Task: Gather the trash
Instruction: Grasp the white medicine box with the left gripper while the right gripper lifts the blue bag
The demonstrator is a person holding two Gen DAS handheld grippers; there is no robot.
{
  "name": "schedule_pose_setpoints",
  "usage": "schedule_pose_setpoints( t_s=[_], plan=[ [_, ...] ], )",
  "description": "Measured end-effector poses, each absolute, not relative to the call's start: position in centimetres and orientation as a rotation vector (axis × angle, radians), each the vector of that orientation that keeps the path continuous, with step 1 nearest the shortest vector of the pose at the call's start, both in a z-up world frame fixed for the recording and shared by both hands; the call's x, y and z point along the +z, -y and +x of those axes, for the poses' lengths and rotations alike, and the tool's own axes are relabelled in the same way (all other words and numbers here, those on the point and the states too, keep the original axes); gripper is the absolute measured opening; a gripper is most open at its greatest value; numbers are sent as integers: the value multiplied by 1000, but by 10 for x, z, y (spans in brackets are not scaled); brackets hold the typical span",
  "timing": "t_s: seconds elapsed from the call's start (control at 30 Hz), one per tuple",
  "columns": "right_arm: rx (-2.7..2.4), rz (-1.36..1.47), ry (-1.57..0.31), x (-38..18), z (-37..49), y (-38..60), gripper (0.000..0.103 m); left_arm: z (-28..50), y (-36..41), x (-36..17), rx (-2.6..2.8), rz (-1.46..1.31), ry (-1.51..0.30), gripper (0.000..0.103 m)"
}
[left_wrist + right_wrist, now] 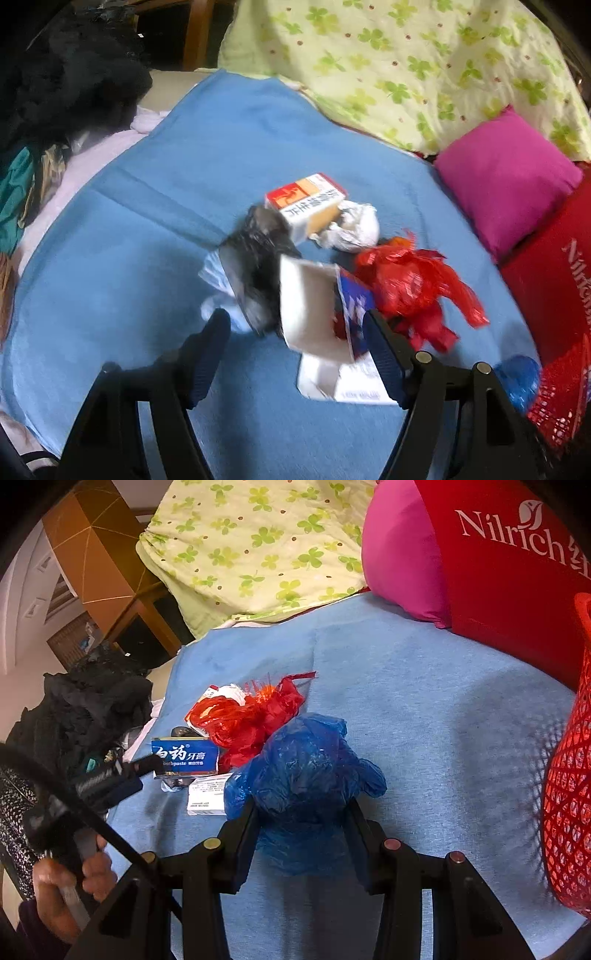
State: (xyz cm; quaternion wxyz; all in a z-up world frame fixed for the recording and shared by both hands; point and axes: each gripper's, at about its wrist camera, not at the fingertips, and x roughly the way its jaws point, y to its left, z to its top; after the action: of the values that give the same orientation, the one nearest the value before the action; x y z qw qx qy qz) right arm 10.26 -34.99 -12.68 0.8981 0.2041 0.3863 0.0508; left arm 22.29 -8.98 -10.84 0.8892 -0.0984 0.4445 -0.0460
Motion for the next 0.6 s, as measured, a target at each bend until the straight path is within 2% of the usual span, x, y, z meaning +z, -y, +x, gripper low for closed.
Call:
schedule_pose_setpoints(
  t_s=[0.03, 0.07, 0.1, 0.27, 0.6],
  plan=[
    [107, 419, -801, -127, 103, 349, 47, 228, 93, -110, -97, -200, -928, 73],
    [105, 414, -801, -127, 103, 348, 47, 231, 95, -111, -115, -201, -927, 57],
    [104, 410, -800, -127, 103, 347, 47, 234, 96, -110, -139, -200, -928, 46],
    [102, 395, -778, -122, 102, 346, 47, 225, 111, -104, -179, -118, -880, 31],
    [83, 312, -705, -107, 88, 339, 47, 194, 136, -69, -212, 10, -767, 28]
  ],
)
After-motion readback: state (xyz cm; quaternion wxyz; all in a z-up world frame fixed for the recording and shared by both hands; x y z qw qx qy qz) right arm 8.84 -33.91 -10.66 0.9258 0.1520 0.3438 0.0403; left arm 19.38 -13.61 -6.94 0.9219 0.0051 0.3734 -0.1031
